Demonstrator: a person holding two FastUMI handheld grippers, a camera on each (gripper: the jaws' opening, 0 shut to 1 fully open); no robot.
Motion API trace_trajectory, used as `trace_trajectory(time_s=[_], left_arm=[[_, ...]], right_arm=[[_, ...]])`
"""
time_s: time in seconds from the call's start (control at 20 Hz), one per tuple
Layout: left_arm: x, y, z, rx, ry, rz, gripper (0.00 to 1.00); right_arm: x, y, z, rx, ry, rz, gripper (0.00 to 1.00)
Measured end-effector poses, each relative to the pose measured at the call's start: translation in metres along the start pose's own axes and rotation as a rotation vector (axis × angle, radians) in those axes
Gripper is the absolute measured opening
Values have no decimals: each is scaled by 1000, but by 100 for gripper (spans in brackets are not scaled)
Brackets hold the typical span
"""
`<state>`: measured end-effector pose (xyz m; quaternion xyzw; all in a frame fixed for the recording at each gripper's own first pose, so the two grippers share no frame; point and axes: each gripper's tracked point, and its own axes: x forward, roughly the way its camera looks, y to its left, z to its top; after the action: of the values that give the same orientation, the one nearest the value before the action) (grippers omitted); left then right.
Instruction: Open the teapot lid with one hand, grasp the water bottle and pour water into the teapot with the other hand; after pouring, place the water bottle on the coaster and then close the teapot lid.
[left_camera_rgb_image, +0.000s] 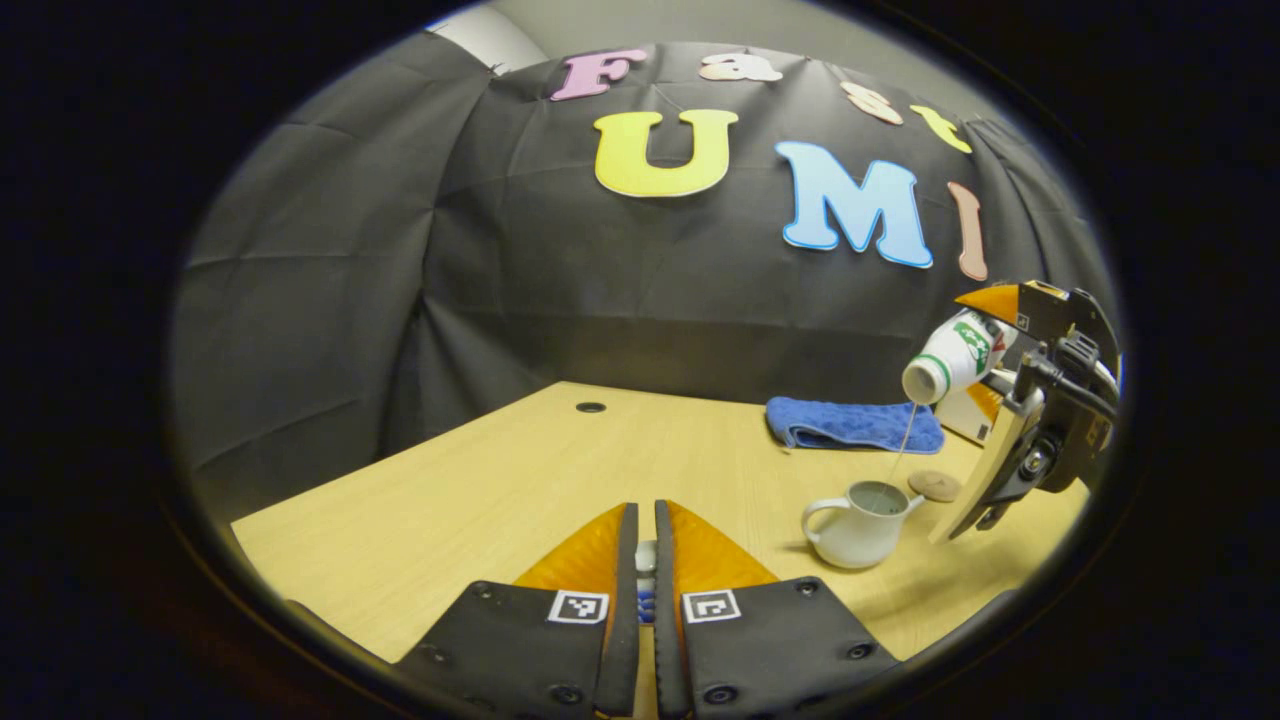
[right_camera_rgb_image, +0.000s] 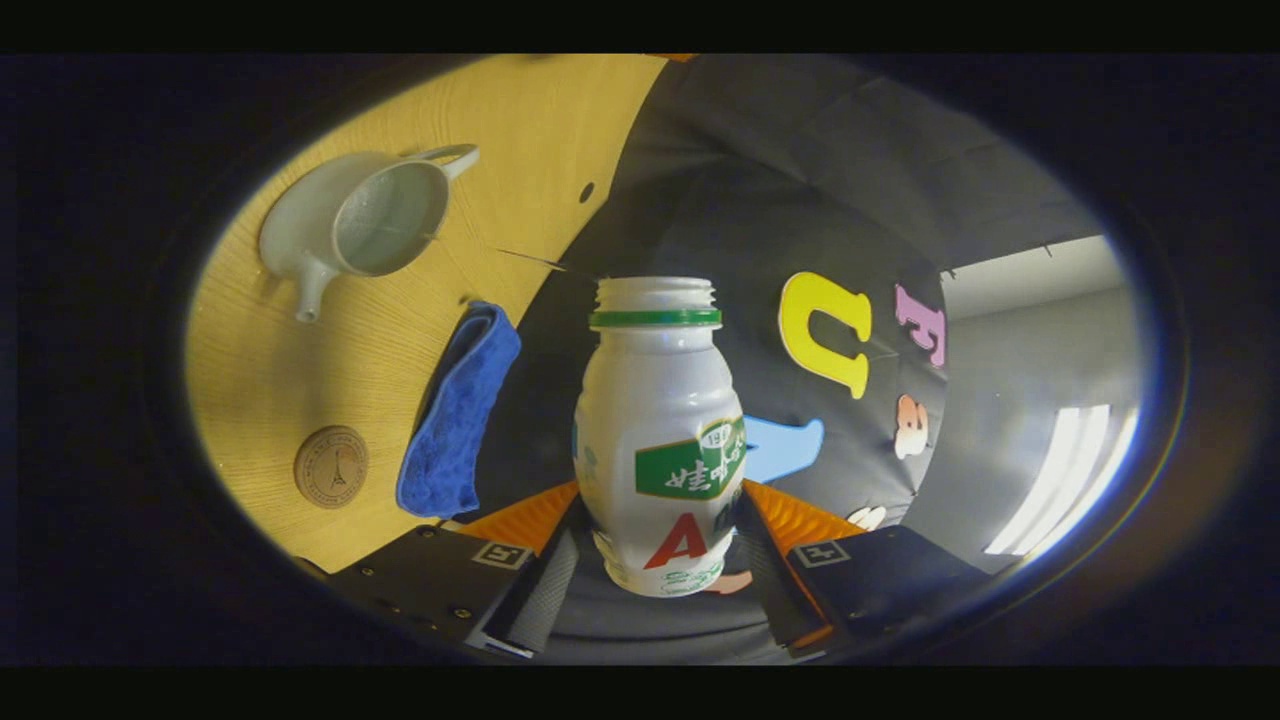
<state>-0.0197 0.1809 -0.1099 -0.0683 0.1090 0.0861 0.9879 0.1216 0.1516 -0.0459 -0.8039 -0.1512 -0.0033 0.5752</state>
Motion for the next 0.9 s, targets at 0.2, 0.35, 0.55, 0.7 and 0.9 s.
trace_trajectory(time_s=[0.2, 0.35, 0.55, 0.7, 0.9], left_arm=[[0, 0, 0, 3, -2, 4, 17], [0, 0, 1, 4, -2, 8, 13], [-1, 1, 1, 0, -3, 11, 17], [0, 1, 0, -2, -2, 13, 10], [-1, 1, 0, -4, -4, 14, 17]], right_arm=[[1, -1, 0, -13, -10, -1, 80], [0, -1, 1, -23, -20, -4, 79], [0, -1, 2, -48, -36, -7, 80], [0, -1, 3, -67, -47, -12, 80], [1, -2, 2, -87, -56, -19, 80]])
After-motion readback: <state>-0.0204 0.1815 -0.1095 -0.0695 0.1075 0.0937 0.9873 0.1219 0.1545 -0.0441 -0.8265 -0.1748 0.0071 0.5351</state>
